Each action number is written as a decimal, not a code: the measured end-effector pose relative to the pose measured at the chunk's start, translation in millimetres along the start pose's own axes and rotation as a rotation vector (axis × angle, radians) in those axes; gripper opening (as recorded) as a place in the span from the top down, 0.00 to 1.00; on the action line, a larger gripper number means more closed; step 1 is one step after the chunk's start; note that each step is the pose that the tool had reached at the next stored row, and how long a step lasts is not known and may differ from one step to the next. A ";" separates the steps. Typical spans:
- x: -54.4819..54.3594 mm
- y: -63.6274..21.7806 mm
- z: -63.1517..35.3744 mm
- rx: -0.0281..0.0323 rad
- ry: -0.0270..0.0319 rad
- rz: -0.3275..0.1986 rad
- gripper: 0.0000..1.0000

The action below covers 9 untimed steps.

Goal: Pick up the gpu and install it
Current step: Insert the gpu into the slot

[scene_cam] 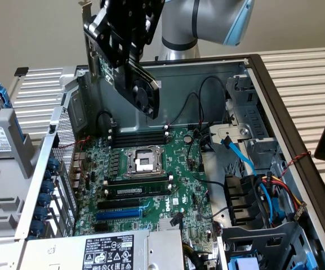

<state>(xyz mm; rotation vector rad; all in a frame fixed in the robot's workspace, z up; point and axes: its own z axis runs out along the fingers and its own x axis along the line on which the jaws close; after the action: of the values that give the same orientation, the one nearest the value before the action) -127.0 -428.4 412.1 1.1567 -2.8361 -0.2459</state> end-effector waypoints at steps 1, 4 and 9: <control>-0.4 -0.4 -0.1 0.0001 0.0016 -0.010 0.73; -1.2 -1.1 -0.2 0.0006 0.0075 -0.046 0.73; -1.3 -1.3 -0.3 0.0029 0.0211 -0.135 0.73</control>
<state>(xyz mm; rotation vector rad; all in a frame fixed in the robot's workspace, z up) -125.2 -428.4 412.1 1.3444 -2.7447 -0.2356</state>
